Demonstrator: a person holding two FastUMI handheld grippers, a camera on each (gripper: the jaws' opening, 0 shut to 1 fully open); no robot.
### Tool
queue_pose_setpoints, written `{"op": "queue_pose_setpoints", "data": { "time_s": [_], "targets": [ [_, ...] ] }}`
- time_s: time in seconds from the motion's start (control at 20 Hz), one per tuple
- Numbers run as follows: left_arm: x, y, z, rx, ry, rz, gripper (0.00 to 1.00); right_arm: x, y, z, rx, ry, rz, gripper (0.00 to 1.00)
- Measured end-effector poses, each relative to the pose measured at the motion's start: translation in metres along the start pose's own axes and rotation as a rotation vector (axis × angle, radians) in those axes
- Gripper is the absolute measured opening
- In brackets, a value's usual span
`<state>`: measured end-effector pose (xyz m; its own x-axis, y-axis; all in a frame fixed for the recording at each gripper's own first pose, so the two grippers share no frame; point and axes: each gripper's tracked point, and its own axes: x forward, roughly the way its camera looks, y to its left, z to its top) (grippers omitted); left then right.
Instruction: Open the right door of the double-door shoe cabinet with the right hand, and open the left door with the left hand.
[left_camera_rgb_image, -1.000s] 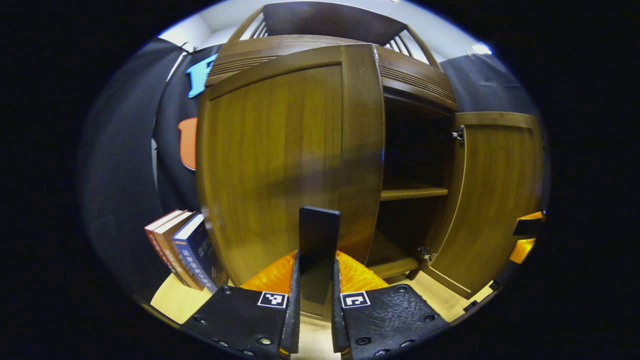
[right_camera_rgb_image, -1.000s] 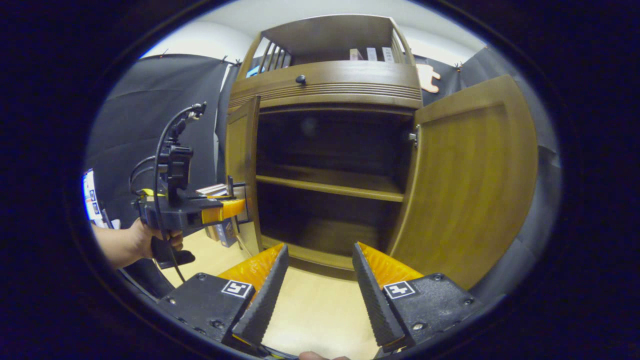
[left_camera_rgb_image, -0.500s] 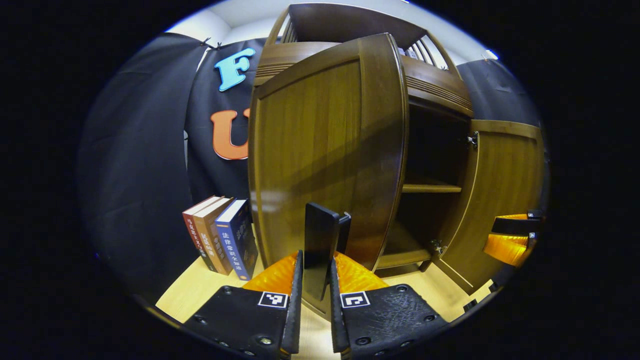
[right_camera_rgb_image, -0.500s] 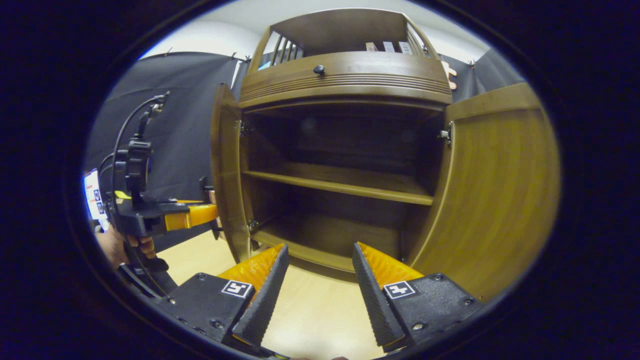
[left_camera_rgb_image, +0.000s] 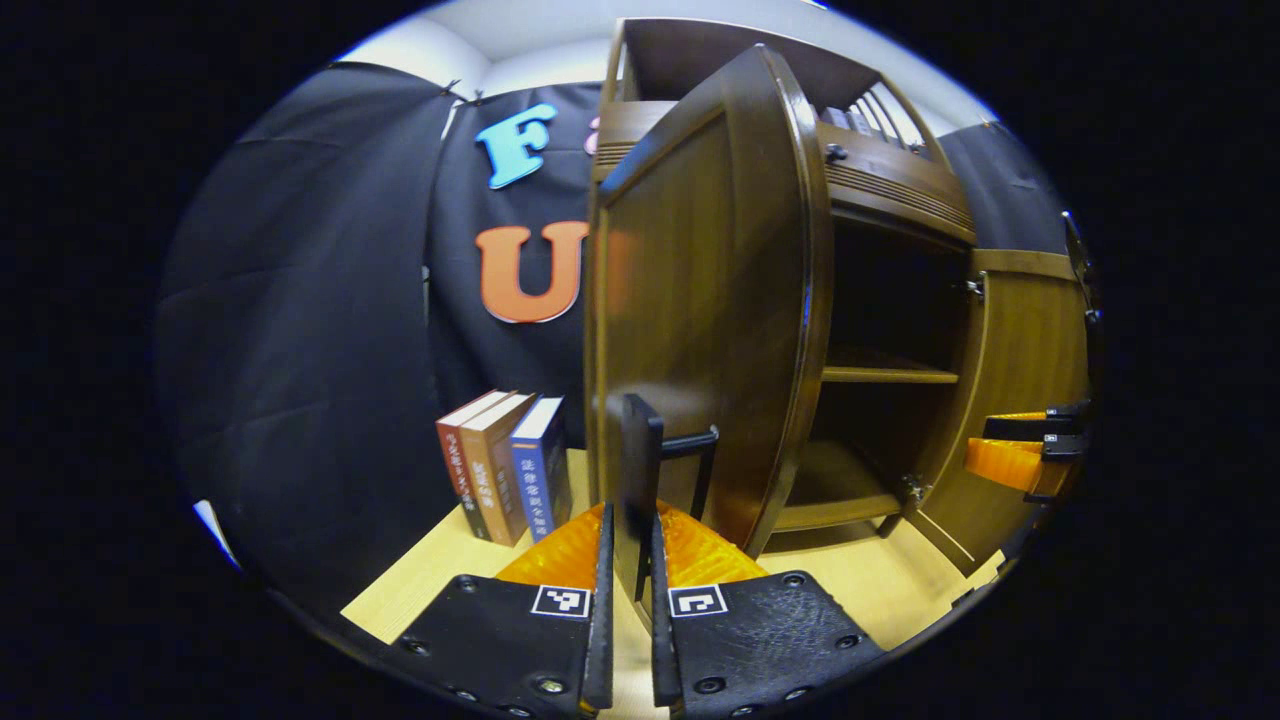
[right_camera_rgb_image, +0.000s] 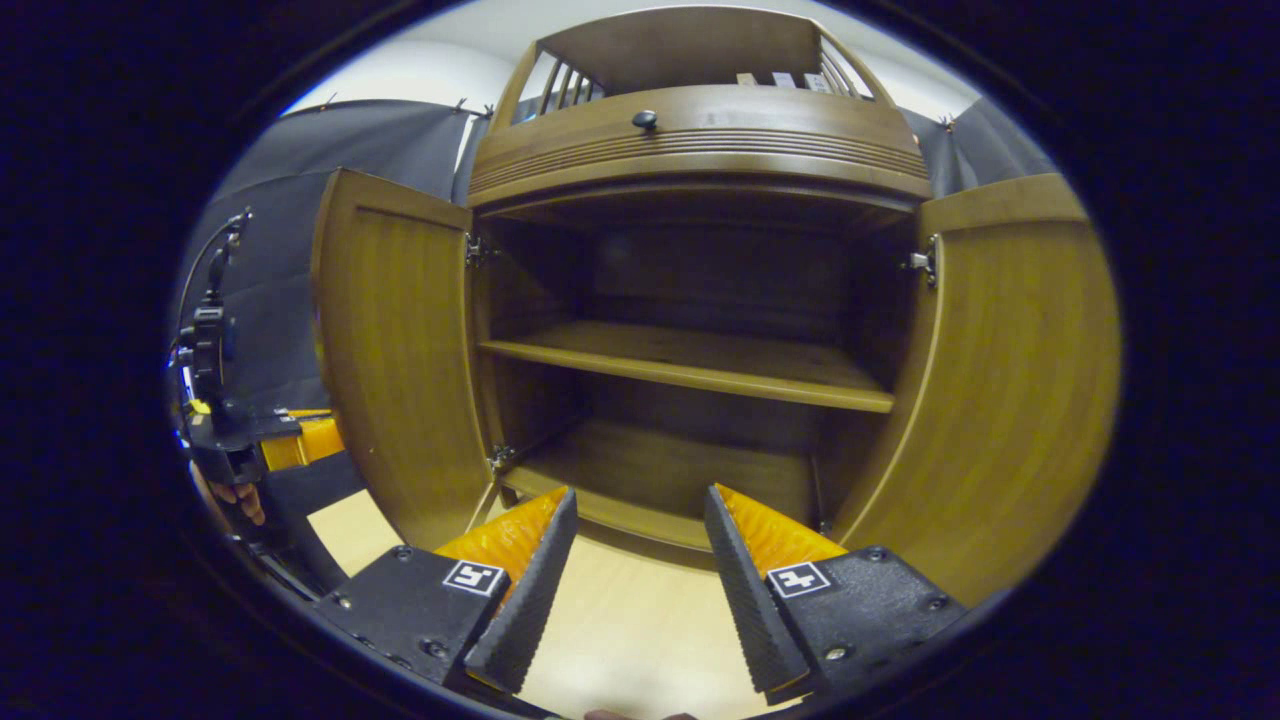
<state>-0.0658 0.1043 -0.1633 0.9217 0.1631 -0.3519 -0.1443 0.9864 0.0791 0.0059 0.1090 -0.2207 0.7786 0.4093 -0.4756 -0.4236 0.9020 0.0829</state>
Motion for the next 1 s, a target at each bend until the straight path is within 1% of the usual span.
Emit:
{"op": "queue_pose_setpoints", "data": {
  "time_s": [0.05, 0.1, 0.15, 0.2, 0.25, 0.35, 0.45, 0.5, 0.55, 0.6, 0.65, 0.7, 0.75, 0.8, 0.85, 0.9, 0.95, 1.0],
  "targets": [
    [-0.001, 0.009, -0.004, -0.025, 0.012, 0.016, 0.23, 0.004, 0.004, 0.000, 0.000, 0.001, 0.007, 0.81],
    [-0.003, 0.016, -0.007, -0.040, 0.016, 0.033, 0.23, 0.007, 0.006, 0.001, 0.000, 0.004, 0.009, 0.85],
    [-0.005, 0.026, -0.009, -0.044, 0.019, 0.058, 0.23, 0.010, 0.009, 0.002, 0.000, 0.006, 0.015, 0.85],
    [-0.007, 0.032, -0.008, -0.053, 0.016, 0.052, 0.08, 0.013, 0.011, 0.002, 0.000, 0.007, 0.017, 0.81],
    [-0.004, 0.035, -0.010, -0.068, 0.024, 0.048, 0.08, 0.016, 0.013, 0.002, -0.001, 0.009, 0.021, 0.82],
    [-0.005, 0.038, -0.009, -0.066, 0.029, 0.039, 0.08, 0.019, 0.013, 0.001, -0.009, 0.015, 0.026, 0.81],
    [-0.012, 0.047, -0.011, -0.044, 0.024, 0.068, 0.09, 0.022, 0.013, 0.002, -0.012, 0.020, 0.026, 0.82],
    [-0.016, 0.053, -0.014, -0.035, 0.029, 0.087, 0.09, 0.023, 0.012, 0.001, -0.010, 0.021, 0.027, 0.82],
    [-0.019, 0.062, -0.020, -0.029, 0.038, 0.118, 0.09, 0.023, 0.011, 0.001, -0.008, 0.024, 0.028, 0.85],
    [-0.023, 0.069, -0.024, -0.032, 0.045, 0.150, 0.08, 0.024, 0.010, 0.001, -0.006, 0.026, 0.029, 0.85],
    [-0.026, 0.075, -0.027, -0.039, 0.046, 0.182, 0.08, 0.025, 0.008, 0.002, -0.008, 0.027, 0.027, 0.81],
    [-0.033, 0.080, -0.029, -0.042, 0.037, 0.219, 0.08, 0.024, 0.006, 0.003, -0.012, 0.022, 0.023, 0.82],
    [-0.038, 0.083, -0.025, -0.038, 0.027, 0.250, 0.08, 0.023, 0.003, 0.006, -0.016, 0.012, 0.013, 0.85],
    [-0.043, 0.082, -0.021, -0.026, 0.013, 0.264, 0.08, 0.021, -0.001, 0.010, -0.020, -0.001, 0.002, 0.82],
    [-0.042, 0.080, -0.017, -0.013, 0.004, 0.274, 0.08, 0.019, -0.004, 0.013, -0.023, -0.017, -0.014, 0.85],
    [-0.042, 0.074, -0.010, 0.004, -0.016, 0.271, 0.08, 0.018, -0.009, 0.016, -0.026, -0.033, -0.030, 0.82],
    [-0.041, 0.066, -0.003, 0.025, -0.033, 0.257, 0.08, 0.015, -0.013, 0.020, -0.028, -0.048, -0.046, 0.85],
    [-0.041, 0.054, 0.006, 0.045, -0.050, 0.240, 0.08, 0.013, -0.017, 0.024, -0.029, -0.064, -0.062, 0.85]
  ]
}}
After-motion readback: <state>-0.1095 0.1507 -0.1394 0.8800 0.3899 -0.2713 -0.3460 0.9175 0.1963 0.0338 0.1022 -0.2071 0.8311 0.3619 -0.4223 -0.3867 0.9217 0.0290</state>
